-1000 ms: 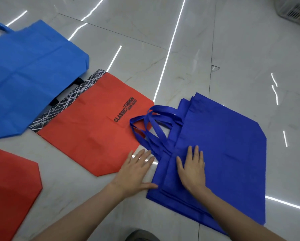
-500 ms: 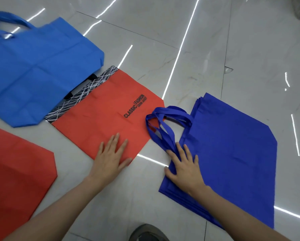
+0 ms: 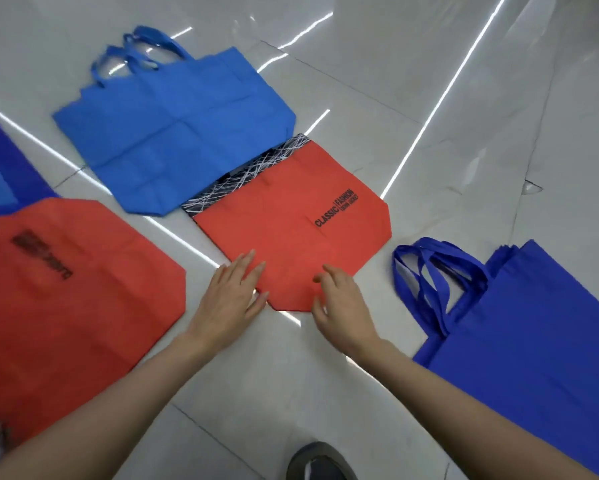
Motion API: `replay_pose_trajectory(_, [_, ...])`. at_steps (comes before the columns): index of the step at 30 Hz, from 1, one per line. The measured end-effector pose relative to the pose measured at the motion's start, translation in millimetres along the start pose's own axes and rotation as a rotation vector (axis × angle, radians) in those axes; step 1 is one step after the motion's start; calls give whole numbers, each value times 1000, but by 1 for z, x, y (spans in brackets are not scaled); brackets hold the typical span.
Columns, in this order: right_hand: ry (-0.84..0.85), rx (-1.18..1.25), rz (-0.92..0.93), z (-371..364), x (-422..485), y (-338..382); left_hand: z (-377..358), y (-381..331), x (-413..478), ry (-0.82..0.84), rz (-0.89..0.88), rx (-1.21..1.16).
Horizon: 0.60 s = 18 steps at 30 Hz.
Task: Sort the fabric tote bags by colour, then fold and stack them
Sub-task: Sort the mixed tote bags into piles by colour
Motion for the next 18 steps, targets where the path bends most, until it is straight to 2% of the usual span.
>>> replay_pose_trajectory(3, [260,17,172,-36,18,68,21,49,-58,-54,163,22])
replay_pose_trajectory(5, [325,43,244,-52,27,107,34,83,-104,-66,295,11])
replay_pose_trajectory(8, [379,89,257,-75,40,157,51,122,-166,-83,474,14])
replay_pose_trajectory(12, [429,134,135,-107,59,201,57,155,-226,-85,694,-4])
replay_pose_trajectory(15, [440,255,-42,-122,73,215,45,165,-253,-88,796,-119])
replay_pose_trajectory(18, [595,452,-218,-134,77,223,32,163,-262,-83,843,-232])
Point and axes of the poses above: each hand's wrist, its own x-axis towards the middle knuckle, its own z-axis out of the back of the hand, y = z × x, the point moved 7 cm from there along x, towards the middle knuckle, and after that the axes turned 10 degrees about -z, right-handed, at the moved point
